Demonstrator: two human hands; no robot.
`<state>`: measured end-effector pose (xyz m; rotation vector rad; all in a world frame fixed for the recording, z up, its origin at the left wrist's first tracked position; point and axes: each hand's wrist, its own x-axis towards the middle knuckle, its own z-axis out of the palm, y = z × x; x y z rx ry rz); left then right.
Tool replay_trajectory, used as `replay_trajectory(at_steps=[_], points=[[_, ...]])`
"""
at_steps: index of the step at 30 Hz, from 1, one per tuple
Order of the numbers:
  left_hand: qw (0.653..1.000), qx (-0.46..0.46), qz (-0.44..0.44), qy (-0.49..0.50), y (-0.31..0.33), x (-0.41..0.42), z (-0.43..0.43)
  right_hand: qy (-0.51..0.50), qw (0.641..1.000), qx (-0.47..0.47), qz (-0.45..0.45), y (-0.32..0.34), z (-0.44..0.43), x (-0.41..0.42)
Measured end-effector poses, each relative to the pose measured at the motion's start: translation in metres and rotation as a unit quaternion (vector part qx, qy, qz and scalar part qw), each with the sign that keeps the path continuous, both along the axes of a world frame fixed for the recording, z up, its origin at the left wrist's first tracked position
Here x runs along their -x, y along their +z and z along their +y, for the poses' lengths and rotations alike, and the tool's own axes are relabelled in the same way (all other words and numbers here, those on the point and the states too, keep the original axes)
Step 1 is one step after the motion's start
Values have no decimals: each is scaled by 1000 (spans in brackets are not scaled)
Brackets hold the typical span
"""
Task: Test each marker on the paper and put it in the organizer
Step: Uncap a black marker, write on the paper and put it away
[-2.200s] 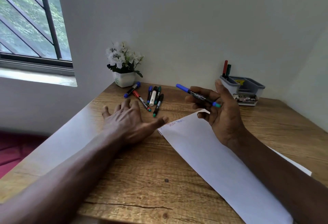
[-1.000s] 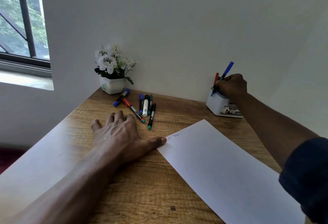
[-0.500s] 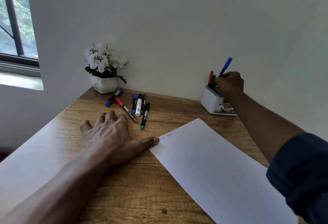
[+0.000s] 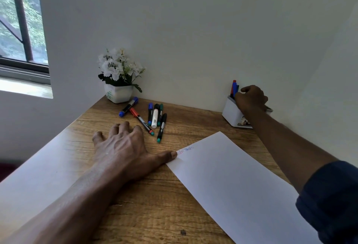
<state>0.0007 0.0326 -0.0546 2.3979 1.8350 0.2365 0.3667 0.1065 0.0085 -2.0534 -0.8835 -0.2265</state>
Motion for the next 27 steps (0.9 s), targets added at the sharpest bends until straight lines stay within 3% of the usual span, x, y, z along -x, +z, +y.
replay_trajectory(at_steps=[3, 6, 8, 12, 16, 19, 27], points=[[1000, -6, -2, 0, -1, 0, -1, 55, 981, -79, -171, -13, -7, 19], [1000, -8, -4, 0, -1, 0, -1, 230, 930, -102, -268, -24, -8, 35], [1000, -7, -3, -1, -1, 0, -1, 335, 896, -49, -287, -28, -10, 52], [1000, -5, -2, -4, -1, 0, -1, 454, 831, 65, -313, -26, -16, 99], [1000, -8, -9, -4, -2, 1, -1, 510, 714, 164, -450, -29, -22, 136], [1000, -13, -10, -1, -2, 0, -2, 513, 655, 180, -525, -37, -22, 147], [1000, -9, -22, -3, -2, 1, -2, 506, 641, 155, -556, -23, -34, 146]])
